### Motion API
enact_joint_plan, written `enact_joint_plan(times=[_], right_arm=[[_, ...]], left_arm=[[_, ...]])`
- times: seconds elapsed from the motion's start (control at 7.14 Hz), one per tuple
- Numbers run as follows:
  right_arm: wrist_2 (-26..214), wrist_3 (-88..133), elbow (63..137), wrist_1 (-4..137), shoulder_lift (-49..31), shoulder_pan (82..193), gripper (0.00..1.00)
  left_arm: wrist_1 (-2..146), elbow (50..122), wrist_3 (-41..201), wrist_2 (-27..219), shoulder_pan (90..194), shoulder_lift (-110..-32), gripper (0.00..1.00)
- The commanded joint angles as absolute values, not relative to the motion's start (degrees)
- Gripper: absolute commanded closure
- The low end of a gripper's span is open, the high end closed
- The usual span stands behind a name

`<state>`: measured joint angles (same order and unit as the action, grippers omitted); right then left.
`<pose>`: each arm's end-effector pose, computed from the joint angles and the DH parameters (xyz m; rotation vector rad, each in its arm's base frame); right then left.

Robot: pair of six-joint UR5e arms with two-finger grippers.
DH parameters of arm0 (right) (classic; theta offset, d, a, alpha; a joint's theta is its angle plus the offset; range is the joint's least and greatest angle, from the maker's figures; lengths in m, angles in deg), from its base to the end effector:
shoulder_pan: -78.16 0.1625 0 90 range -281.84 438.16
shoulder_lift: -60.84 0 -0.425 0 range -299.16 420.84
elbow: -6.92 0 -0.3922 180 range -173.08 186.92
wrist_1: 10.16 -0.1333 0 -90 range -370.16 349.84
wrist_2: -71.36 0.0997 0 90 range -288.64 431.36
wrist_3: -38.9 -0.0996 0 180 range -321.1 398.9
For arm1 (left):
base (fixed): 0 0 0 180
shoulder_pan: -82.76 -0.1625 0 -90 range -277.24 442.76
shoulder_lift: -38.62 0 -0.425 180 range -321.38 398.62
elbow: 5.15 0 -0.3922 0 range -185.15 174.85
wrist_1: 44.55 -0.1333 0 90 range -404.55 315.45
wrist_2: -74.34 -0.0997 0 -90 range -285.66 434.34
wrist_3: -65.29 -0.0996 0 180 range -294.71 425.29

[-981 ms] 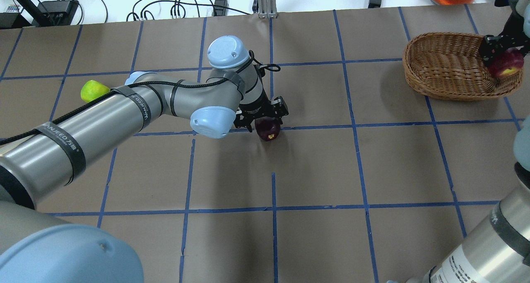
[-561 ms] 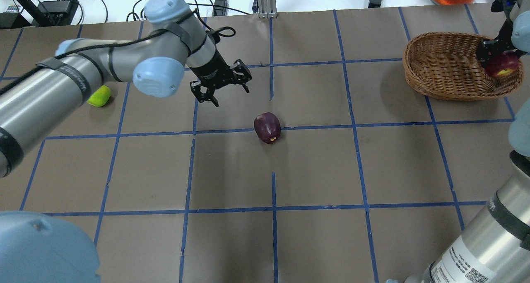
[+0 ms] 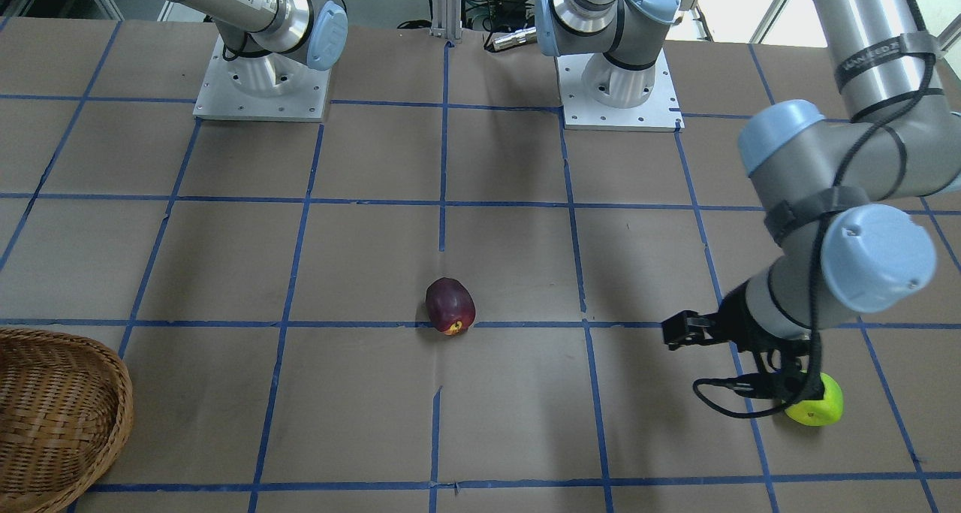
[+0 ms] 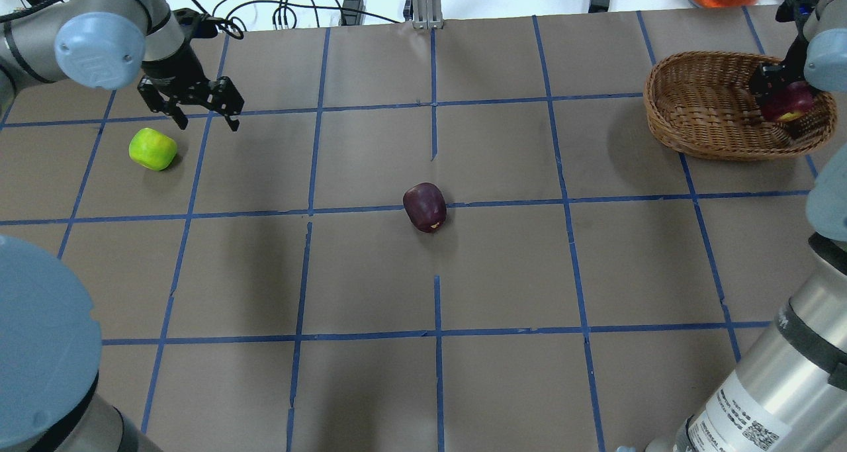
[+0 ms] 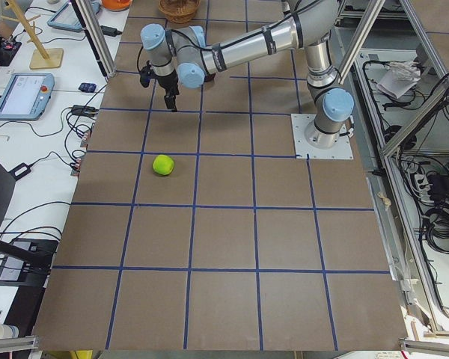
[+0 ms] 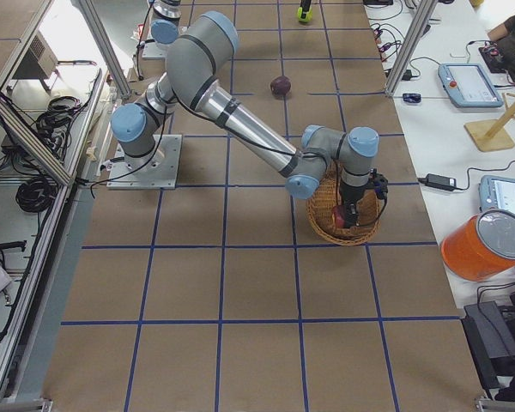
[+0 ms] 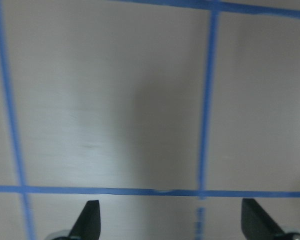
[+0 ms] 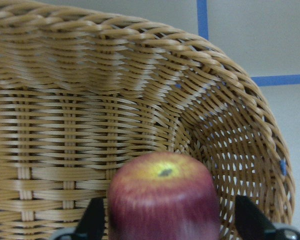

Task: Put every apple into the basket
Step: 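Grasp the green apple with the left gripper while right returns toward center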

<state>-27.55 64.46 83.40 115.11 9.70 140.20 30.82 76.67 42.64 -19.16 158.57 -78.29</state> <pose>-0.2411 -0.7056 0.2459 -0.0810 -2.9215 0.1242 0.0375 -0.6673 0.3093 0.2323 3.0946 0.1354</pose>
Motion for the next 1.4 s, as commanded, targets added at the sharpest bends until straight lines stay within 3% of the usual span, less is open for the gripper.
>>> enact_joint_plan(times=[0.0, 0.28, 0.56, 1.12, 1.26], right_arm=[[-26.2, 64.4, 83.4, 108.7, 5.1, 142.4, 0.00], [-24.9, 63.5, 83.8, 97.6, -1.4, 151.1, 0.00], [-16.3, 52.2, 84.2, 88.6, -1.4, 162.8, 0.00], [-13.7, 46.0, 84.4, 89.1, 1.7, 183.9, 0.00], [-10.8, 44.4, 84.4, 89.2, 2.6, 185.7, 0.00]], left_arm=[[24.1, 76.5, 23.7, -20.3, 150.9, -82.1, 0.00], [19.5, 76.9, 16.9, -20.1, 149.6, -84.9, 0.00], [14.5, 77.1, 13.5, -20.3, 149.6, -87.1, 0.00], [11.9, 77.1, 13.3, -20.3, 149.5, -92.2, 0.00], [12.1, 76.9, 13.9, -20.6, 149.5, -92.1, 0.30]])
